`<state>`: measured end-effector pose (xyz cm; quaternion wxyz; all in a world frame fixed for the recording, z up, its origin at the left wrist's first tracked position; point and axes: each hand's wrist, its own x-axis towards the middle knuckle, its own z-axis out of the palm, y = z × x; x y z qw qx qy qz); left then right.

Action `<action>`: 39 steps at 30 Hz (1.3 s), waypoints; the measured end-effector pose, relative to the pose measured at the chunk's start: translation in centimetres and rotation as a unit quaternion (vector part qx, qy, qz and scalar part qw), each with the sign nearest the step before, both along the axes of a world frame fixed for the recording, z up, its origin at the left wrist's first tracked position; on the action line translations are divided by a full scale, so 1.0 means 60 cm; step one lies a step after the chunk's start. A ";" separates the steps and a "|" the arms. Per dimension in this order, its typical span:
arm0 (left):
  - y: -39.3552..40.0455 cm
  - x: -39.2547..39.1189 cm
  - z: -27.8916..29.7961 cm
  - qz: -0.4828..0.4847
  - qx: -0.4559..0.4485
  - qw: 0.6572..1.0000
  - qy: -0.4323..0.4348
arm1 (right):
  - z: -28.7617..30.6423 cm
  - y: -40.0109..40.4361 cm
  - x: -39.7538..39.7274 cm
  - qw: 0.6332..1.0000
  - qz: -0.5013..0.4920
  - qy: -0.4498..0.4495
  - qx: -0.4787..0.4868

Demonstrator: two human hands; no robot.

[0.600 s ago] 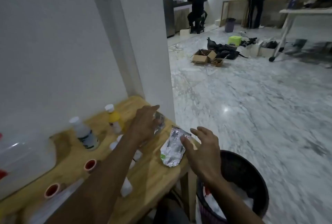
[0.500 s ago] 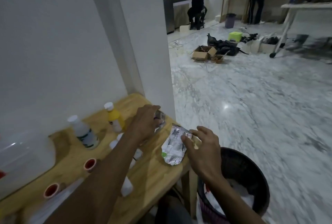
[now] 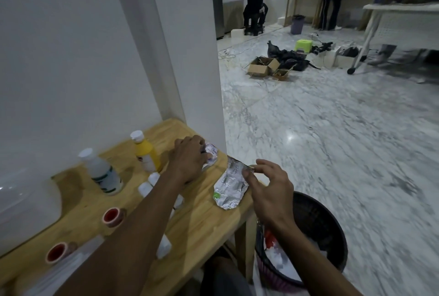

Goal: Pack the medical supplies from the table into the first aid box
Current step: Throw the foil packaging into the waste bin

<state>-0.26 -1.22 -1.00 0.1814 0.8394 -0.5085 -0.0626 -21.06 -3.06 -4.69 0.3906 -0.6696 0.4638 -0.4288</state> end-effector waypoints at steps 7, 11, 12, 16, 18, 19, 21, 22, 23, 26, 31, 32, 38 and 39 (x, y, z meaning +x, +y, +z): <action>0.003 -0.018 0.001 0.014 -0.132 0.990 0.052 | 0.015 -0.014 -0.011 0.999 -0.018 -0.034 -0.013; 0.004 -0.046 0.025 0.002 -0.199 0.976 0.088 | 0.040 -0.026 -0.038 0.998 -0.028 -0.052 -0.035; 0.005 -0.057 0.033 -0.002 -0.218 0.972 0.089 | 0.048 -0.030 -0.047 0.997 -0.033 -0.056 -0.042; -0.003 -0.112 0.056 -0.021 -0.280 0.954 0.105 | 0.073 -0.055 -0.101 0.993 -0.071 -0.077 -0.062; -0.017 -0.148 0.060 -0.032 -0.297 0.947 0.118 | 0.078 -0.072 -0.137 0.990 -0.094 -0.080 -0.064; -0.026 -0.170 0.060 -0.038 -0.301 0.944 0.125 | 0.076 -0.081 -0.157 0.989 -0.107 -0.077 -0.063; -0.045 -0.217 0.059 -0.045 -0.306 0.939 0.149 | 0.067 -0.098 -0.197 0.987 -0.133 -0.071 -0.056; -0.055 -0.241 0.054 -0.045 -0.303 0.937 0.166 | 0.060 -0.106 -0.217 0.986 -0.144 -0.069 -0.048; -0.066 -0.264 0.046 -0.045 -0.296 0.936 0.183 | 0.050 -0.114 -0.236 0.985 -0.154 -0.066 -0.039; -0.094 -0.325 0.004 -0.051 -0.259 0.939 0.218 | 0.011 -0.128 -0.284 0.984 -0.170 -0.047 -0.002; -0.110 -0.378 -0.105 -0.023 -0.184 0.952 0.242 | -0.075 -0.129 -0.320 0.982 -0.173 -0.008 0.072; -0.109 -0.383 -0.130 -0.010 -0.165 0.956 0.243 | -0.093 -0.128 -0.321 0.982 -0.170 0.000 0.087; -0.112 -0.384 -0.234 0.054 -0.079 0.965 0.246 | -0.187 -0.132 -0.306 0.974 -0.180 0.038 0.134; -0.115 -0.382 -0.246 0.058 -0.071 0.963 0.252 | -0.201 -0.135 -0.303 0.973 -0.179 0.047 0.137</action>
